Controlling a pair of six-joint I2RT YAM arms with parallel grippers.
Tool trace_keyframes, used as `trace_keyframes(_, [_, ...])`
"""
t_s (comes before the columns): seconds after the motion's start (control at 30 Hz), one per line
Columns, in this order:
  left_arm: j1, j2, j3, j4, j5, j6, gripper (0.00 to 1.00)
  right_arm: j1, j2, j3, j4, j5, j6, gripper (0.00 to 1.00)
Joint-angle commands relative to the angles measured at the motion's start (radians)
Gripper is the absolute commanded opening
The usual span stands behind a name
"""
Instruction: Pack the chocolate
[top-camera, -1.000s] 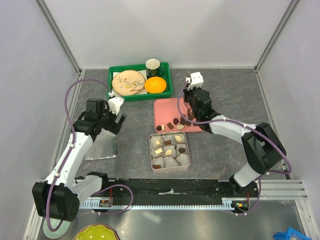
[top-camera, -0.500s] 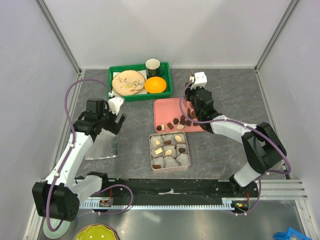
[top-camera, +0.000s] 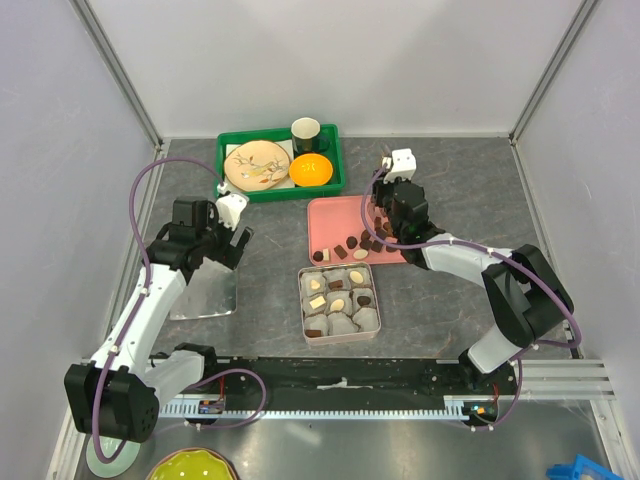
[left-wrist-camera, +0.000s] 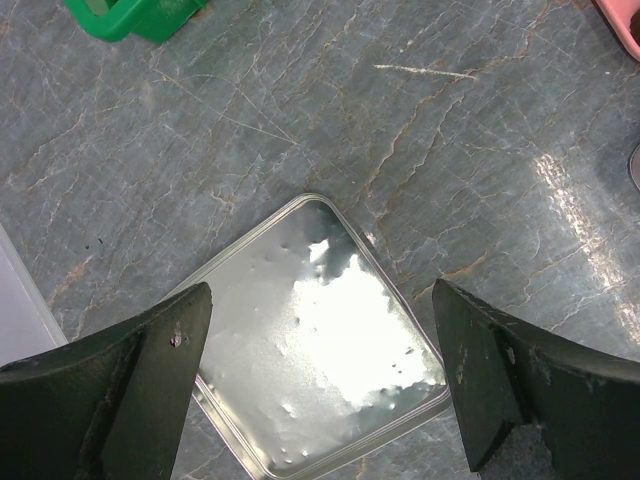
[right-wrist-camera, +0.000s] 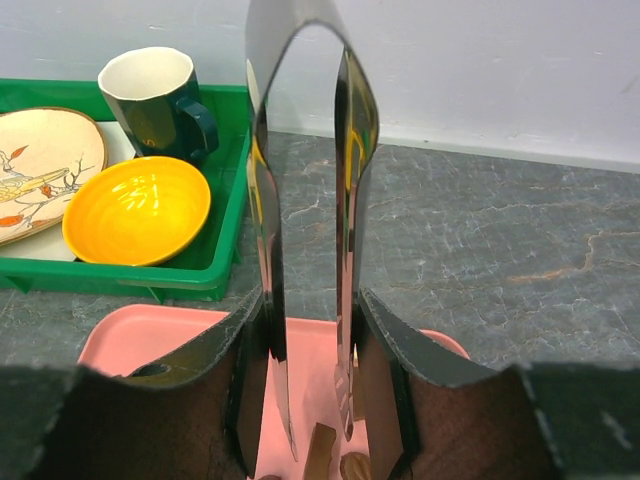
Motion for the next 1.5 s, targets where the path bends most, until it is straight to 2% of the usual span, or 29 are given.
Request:
trace_keyframes(0.0, [0.002, -0.005, -0.004, 0.021, 0.003, 0.039, 0.98, -0.008, -0.006, -0.011, 0.058, 0.005, 0.011, 0.45])
trace_keyframes(0.73, [0.002, -0.008, 0.002, 0.02, 0.003, 0.04, 0.99, -0.016, 0.043, -0.033, 0.048, -0.023, 0.046, 0.41])
trace_keyframes(0.83, [0.002, -0.008, 0.002, 0.02, 0.004, 0.04, 0.99, -0.014, 0.041, -0.036, 0.051, -0.041, 0.057, 0.35])
trace_keyframes(0.9, [0.002, -0.005, 0.0, 0.018, 0.005, 0.042, 0.99, -0.014, 0.034, -0.033, 0.061, -0.07, 0.063, 0.28])
trace_keyframes(1.0, [0.002, 0.0, 0.0, 0.021, 0.003, 0.04, 0.99, -0.013, 0.009, -0.013, 0.059, -0.108, 0.066, 0.23])
trace_keyframes(1.23, [0.002, 0.007, 0.009, 0.02, 0.009, 0.034, 0.99, 0.058, -0.149, 0.015, 0.015, -0.168, 0.054, 0.17])
trace_keyframes(1.47, [0.002, 0.007, 0.02, 0.014, 0.012, 0.027, 0.99, 0.245, -0.377, -0.082, -0.082, -0.124, 0.055, 0.16])
